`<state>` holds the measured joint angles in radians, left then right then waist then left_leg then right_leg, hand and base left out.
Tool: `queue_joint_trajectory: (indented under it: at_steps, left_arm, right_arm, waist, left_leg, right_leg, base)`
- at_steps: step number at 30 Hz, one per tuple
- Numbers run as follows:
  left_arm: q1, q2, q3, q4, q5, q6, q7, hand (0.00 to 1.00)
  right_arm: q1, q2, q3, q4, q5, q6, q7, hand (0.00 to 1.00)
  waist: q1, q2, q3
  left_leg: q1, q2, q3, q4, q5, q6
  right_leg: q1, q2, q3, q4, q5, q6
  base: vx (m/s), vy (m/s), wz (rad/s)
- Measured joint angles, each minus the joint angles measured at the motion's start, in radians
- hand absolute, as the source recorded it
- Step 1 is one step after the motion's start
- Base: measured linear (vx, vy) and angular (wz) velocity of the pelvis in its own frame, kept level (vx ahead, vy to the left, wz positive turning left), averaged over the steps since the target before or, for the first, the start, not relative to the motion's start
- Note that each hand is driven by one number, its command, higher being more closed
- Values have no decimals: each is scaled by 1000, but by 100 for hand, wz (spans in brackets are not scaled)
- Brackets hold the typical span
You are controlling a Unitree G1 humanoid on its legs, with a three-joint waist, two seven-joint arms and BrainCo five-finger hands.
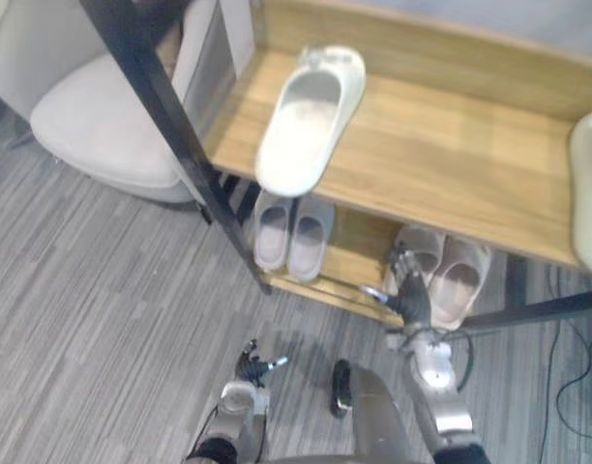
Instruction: Organize the slippers on the shoe rack
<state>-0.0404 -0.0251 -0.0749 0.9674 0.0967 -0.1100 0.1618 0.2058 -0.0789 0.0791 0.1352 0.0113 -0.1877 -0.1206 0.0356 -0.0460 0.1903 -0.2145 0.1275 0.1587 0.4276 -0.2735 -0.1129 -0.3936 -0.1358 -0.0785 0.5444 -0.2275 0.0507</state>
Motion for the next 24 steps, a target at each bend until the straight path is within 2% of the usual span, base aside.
queue_joint_trajectory:
  at_steps: [2, 5, 6, 10, 14, 16, 19, 22, 24]
  left_arm:
    - [6, 9, -4, 12, 3, 3, -7, 0]
    - [15, 43, -33, 36, 21, 7, -12, 0]
    - [15, 46, -33, 40, 22, 8, -12, 0]
    - [27, 86, -65, 79, 39, 8, -14, 0]
    - [14, 90, -124, 87, 39, 6, -18, 0]
    - [-5, 90, -228, 77, 37, 3, -23, 0]
    - [-22, 124, -471, -53, 38, -19, -65, 0]
    - [-27, 131, -580, -164, 30, -45, -96, 0]
    - [-28, 134, -706, -315, 14, -58, -139, 0]
  right_arm:
    - [4, -1, -10, 93, -15, 7, 4, 0]
    - [6, -2, -74, 360, -55, 32, 13, 0]
    - [6, -3, -79, 380, -55, 35, 13, 0]
    - [1, -8, -187, 635, -72, 53, 0, 0]
    - [-6, -34, -198, 729, -68, 53, -6, 0]
    - [0, -39, -197, 764, -48, 56, -5, 0]
    - [13, -41, -198, 785, -44, 55, -3, 0]
    - [21, -42, -198, 786, -32, 53, -1, 0]
    - [38, -44, -204, 800, -25, 49, 1, 0]
  waist:
    - [-5, 2, -18]
    - [-8, 26, -53]
    - [-8, 28, -55]
    - [-32, 45, -92]
    - [-39, 50, -109]
    - [-39, 52, -110]
    - [-46, 57, -122]
    - [-53, 64, -127]
    - [-67, 72, -140]
  left_leg:
    - [45, -9, 11, -64, 29, 3]
    - [129, -17, 35, -186, 80, 9]
    - [133, -17, 38, -193, 83, 10]
    - [191, -29, 55, -290, 130, 16]
    - [203, -31, 62, -321, 147, 24]
    - [215, -36, 65, -336, 150, 26]
    - [217, -49, 62, -354, 158, 25]
    - [217, -57, 53, -363, 166, 30]
    - [227, -66, 30, -379, 172, 34]
  right_leg:
    - [37, 0, 3, -51, 23, 6]
    - [107, 13, 17, -169, 84, 12]
    - [112, 14, 18, -176, 88, 12]
    - [157, 26, 40, -280, 153, 17]
    - [205, 32, 46, -365, 203, 21]
    - [234, 31, 50, -418, 237, 27]
    - [258, 28, 54, -486, 275, 35]
    - [269, 21, 50, -510, 289, 40]
    - [294, 14, 29, -535, 292, 41]
  base:
    - [79, 77, -10]
    - [36, 68, -16]
    - [-9, 48, -23]
    - [-21, 30, -16]
    - [-70, 39, -6]
    - [-67, 47, -2]
    - [-57, 37, -5]
    - [-22, 35, 8]
    - [18, 29, 25]
